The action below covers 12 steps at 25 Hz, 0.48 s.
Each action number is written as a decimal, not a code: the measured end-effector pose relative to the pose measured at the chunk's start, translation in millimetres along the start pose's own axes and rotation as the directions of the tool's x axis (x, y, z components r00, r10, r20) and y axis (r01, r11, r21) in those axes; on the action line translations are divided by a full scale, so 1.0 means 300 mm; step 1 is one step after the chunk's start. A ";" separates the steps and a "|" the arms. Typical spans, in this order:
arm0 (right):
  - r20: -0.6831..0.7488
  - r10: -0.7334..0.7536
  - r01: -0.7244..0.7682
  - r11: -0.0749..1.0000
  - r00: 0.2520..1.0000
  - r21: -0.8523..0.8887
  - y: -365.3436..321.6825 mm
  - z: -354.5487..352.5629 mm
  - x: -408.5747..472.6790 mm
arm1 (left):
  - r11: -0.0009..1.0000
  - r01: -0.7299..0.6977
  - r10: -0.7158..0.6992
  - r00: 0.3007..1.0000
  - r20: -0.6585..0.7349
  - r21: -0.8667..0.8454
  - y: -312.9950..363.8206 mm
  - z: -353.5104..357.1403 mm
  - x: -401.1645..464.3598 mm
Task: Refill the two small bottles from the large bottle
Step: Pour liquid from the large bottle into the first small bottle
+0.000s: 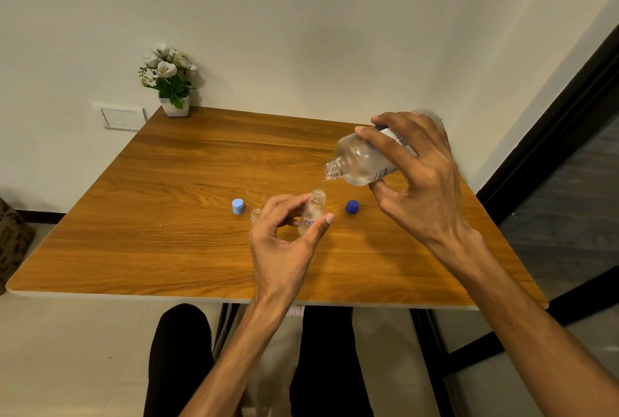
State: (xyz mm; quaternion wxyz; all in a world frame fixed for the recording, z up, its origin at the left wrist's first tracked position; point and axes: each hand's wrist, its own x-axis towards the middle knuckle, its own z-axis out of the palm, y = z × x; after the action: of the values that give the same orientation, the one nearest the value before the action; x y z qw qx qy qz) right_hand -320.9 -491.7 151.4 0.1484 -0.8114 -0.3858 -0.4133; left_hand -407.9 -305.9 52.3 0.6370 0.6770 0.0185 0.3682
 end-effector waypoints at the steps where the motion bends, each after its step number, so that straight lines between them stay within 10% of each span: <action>1: 0.002 -0.001 0.001 1.000 1.000 0.001 0.001 0.001 -0.001 | 1.000 0.000 0.000 1.000 0.000 0.002 -0.002 0.001 -0.001; 12: 0.019 0.003 -0.003 1.000 1.000 -0.005 0.006 0.001 0.002 | 1.000 0.008 -0.008 1.000 0.005 0.006 -0.008 -0.002 -0.002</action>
State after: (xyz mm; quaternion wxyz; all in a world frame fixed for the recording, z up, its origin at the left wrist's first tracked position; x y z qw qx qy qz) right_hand -319.2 -492.6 151.8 0.1432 -0.8163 -0.3849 -0.4062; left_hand -407.7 -305.2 49.9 0.6363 0.6799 0.0206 0.3639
